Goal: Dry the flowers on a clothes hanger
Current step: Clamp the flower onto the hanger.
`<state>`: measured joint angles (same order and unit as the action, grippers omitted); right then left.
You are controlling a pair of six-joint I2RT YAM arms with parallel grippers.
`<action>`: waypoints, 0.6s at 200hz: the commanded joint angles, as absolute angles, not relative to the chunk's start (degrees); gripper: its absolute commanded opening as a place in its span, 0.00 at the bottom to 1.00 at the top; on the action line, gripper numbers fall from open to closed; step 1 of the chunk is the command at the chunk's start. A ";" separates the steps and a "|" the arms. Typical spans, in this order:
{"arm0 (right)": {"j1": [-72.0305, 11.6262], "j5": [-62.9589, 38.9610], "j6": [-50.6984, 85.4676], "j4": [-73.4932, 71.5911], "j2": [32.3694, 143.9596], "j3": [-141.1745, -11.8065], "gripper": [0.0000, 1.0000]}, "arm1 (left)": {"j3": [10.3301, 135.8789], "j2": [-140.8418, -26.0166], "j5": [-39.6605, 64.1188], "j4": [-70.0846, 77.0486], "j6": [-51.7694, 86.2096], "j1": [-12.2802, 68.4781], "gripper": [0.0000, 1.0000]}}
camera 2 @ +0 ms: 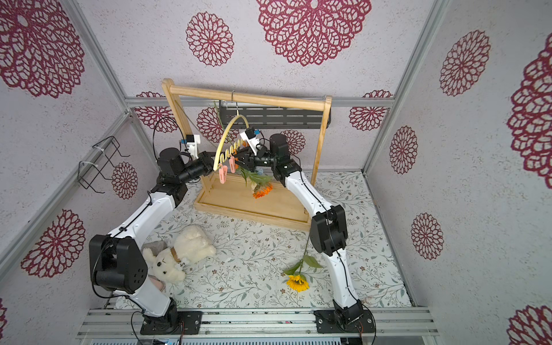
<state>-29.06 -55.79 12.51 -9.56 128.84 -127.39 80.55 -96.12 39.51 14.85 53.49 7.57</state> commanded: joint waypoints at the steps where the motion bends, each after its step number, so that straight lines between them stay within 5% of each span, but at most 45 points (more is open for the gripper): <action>1: -27.95 -53.31 12.10 -7.92 126.04 -129.20 0.04 | 80.34 -94.74 40.17 17.84 54.22 7.31 0.00; 85: -27.94 -53.61 12.12 -7.82 125.79 -129.21 0.42 | 80.20 -94.92 40.25 17.93 54.27 7.23 0.00; 120: -27.92 -53.91 11.87 -7.77 125.51 -129.20 0.49 | 80.16 -95.26 40.34 18.36 54.72 7.30 0.00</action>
